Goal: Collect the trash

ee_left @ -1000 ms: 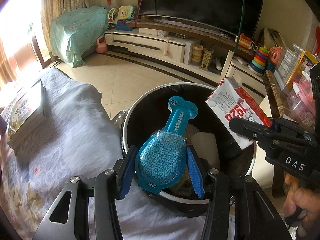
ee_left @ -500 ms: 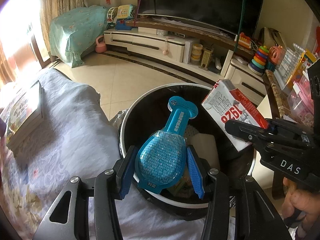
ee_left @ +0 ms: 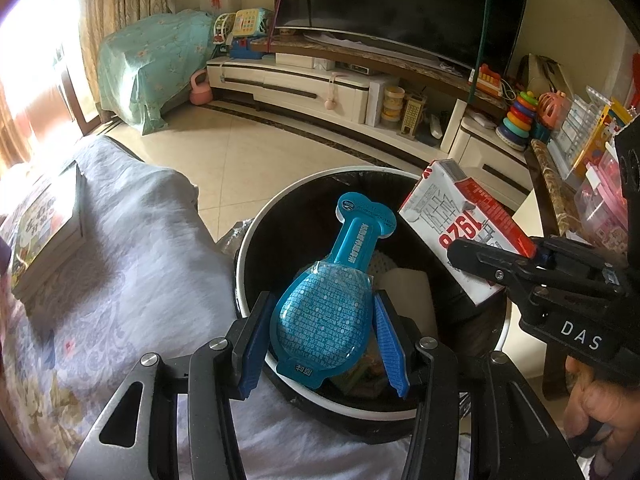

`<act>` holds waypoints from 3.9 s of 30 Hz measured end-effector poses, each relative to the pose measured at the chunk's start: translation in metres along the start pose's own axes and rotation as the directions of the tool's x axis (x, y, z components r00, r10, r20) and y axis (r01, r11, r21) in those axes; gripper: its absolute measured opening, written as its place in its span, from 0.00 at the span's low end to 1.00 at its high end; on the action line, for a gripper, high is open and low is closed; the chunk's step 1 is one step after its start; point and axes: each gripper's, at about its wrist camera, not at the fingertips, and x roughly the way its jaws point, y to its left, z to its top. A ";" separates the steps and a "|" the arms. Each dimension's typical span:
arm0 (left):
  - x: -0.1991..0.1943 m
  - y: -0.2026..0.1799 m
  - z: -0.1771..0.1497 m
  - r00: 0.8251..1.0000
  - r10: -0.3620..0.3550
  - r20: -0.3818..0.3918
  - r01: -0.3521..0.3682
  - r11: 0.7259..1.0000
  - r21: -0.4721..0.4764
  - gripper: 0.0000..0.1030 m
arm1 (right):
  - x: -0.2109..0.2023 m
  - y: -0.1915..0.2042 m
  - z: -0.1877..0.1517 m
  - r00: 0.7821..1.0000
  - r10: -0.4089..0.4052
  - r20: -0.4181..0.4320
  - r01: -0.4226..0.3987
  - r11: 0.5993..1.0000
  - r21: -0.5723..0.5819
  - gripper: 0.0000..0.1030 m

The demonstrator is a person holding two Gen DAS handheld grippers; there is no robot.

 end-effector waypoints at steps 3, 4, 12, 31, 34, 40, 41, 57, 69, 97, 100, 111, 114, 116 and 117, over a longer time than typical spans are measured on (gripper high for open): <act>0.001 -0.001 0.001 1.000 -0.001 -0.003 0.001 1.000 0.001 0.47 | 0.001 -0.001 0.000 1.000 -0.002 -0.002 0.002 1.000 0.001 0.30; 0.001 -0.001 0.001 1.000 -0.003 -0.005 0.003 1.000 0.001 0.47 | 0.001 -0.001 0.000 1.000 -0.004 -0.002 0.004 1.000 0.003 0.30; -0.008 0.002 0.001 1.000 0.007 0.010 -0.007 1.000 -0.015 0.65 | -0.009 -0.005 0.003 1.000 0.006 0.031 -0.008 0.999 0.040 0.49; -0.070 0.031 -0.062 0.997 -0.009 0.074 0.018 0.993 -0.117 0.69 | -0.058 0.029 -0.032 0.990 0.030 0.135 -0.039 0.997 0.061 0.77; -0.085 0.039 -0.083 0.996 -0.013 0.092 0.027 0.988 -0.150 0.72 | -0.064 0.037 -0.046 0.990 0.040 0.138 -0.050 0.996 0.069 0.82; -0.114 0.052 -0.126 0.992 -0.033 0.123 0.059 0.974 -0.218 0.75 | -0.077 0.054 -0.072 0.987 0.048 0.153 -0.059 0.996 0.068 0.88; -0.118 0.054 -0.132 0.991 -0.037 0.131 0.065 0.973 -0.224 0.75 | -0.079 0.056 -0.075 0.987 0.044 0.157 -0.055 0.996 0.066 0.88; -0.208 0.056 -0.210 0.925 0.049 0.377 0.041 0.974 -0.225 0.88 | -0.152 0.089 -0.115 0.898 -0.089 0.430 0.077 0.996 0.045 1.00; -0.230 0.023 -0.269 0.841 0.225 0.492 -0.126 0.966 -0.226 0.99 | -0.143 0.105 -0.150 0.858 -0.140 0.495 0.166 0.986 -0.010 1.00; -0.244 0.017 -0.260 0.818 0.281 0.502 -0.190 0.956 -0.225 0.99 | -0.154 0.104 -0.142 0.856 -0.193 0.480 0.212 0.977 0.015 1.00; -0.244 0.017 -0.261 0.818 0.280 0.503 -0.191 0.956 -0.221 0.99 | -0.154 0.104 -0.142 0.856 -0.192 0.481 0.211 0.977 0.015 1.00; -0.243 0.021 -0.262 0.825 0.277 0.492 -0.185 0.956 -0.229 0.99 | -0.156 0.104 -0.144 0.852 -0.173 0.495 0.192 0.981 0.013 1.00; -0.243 0.022 -0.262 0.825 0.279 0.491 -0.184 0.955 -0.233 0.99 | -0.157 0.106 -0.144 0.851 -0.165 0.498 0.186 0.982 0.008 1.00; -0.243 0.021 -0.262 0.824 0.281 0.493 -0.186 0.955 -0.233 0.99 | -0.158 0.108 -0.145 0.851 -0.164 0.500 0.188 0.982 0.004 1.00; -0.243 0.021 -0.262 0.824 0.280 0.493 -0.186 0.955 -0.233 0.99 | -0.159 0.108 -0.145 0.851 -0.162 0.500 0.186 0.983 0.002 1.00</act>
